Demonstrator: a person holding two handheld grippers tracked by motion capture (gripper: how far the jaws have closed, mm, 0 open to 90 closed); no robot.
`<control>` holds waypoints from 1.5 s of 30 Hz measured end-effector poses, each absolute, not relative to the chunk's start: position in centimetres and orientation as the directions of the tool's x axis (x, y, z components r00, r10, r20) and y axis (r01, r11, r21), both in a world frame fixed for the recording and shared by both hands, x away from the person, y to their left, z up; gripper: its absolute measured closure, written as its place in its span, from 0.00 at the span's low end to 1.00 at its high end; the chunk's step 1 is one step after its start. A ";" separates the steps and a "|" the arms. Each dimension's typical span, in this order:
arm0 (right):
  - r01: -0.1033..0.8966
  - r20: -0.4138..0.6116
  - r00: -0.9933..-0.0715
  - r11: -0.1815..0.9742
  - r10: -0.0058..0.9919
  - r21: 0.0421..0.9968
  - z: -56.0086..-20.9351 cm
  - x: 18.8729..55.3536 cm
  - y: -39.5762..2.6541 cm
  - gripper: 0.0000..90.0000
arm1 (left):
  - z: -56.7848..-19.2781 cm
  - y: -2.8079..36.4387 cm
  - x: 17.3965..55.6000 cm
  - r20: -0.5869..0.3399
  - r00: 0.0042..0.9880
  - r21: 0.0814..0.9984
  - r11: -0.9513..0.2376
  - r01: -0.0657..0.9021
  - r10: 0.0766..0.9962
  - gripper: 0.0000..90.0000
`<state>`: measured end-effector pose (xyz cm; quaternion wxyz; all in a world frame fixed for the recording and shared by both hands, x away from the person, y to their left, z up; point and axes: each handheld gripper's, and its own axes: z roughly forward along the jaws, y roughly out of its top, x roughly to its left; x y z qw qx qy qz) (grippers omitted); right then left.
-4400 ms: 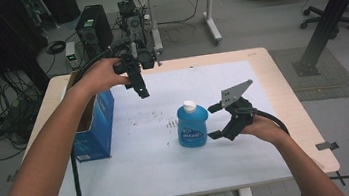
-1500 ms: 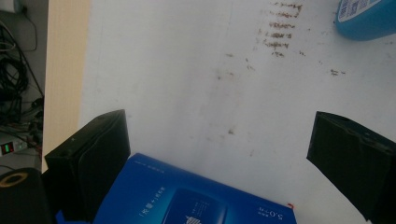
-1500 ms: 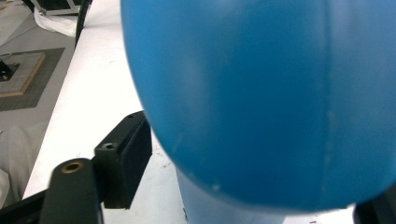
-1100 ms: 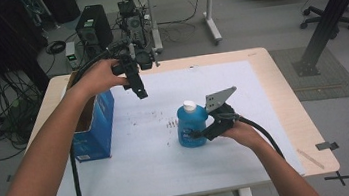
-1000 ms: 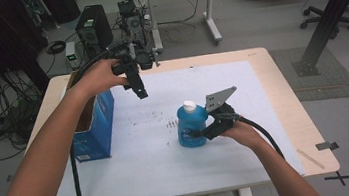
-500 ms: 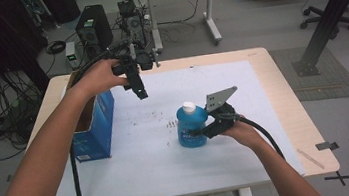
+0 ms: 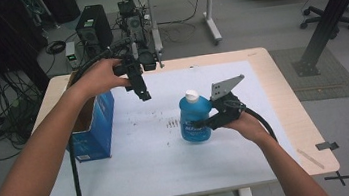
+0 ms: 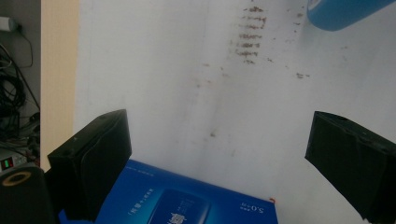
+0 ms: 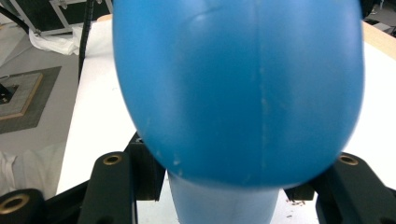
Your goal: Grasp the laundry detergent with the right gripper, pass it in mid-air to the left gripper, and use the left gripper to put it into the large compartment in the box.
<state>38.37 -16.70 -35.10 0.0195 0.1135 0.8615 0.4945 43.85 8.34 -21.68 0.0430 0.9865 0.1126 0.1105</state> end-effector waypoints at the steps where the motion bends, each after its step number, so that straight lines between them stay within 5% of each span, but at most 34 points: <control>1: 0.176 0.077 -0.973 0.487 0.217 0.856 -34.8 38.4 -16.7 0.48 | -21.5 8.3 43.6 0.211 0.951 0.106 -0.972 0.209 0.227 0.08; 33: 0.116 0.051 -0.990 0.537 0.135 0.835 -29.2 37.6 -14.7 0.49 | -14.0 7.7 37.0 0.162 0.973 0.176 -0.975 0.134 0.163 0.07; 45: 0.084 0.039 -0.995 0.561 0.093 0.824 -28.7 36.9 -12.8 0.48 | -13.9 6.4 34.6 0.156 0.984 0.177 -0.982 0.063 0.091 0.07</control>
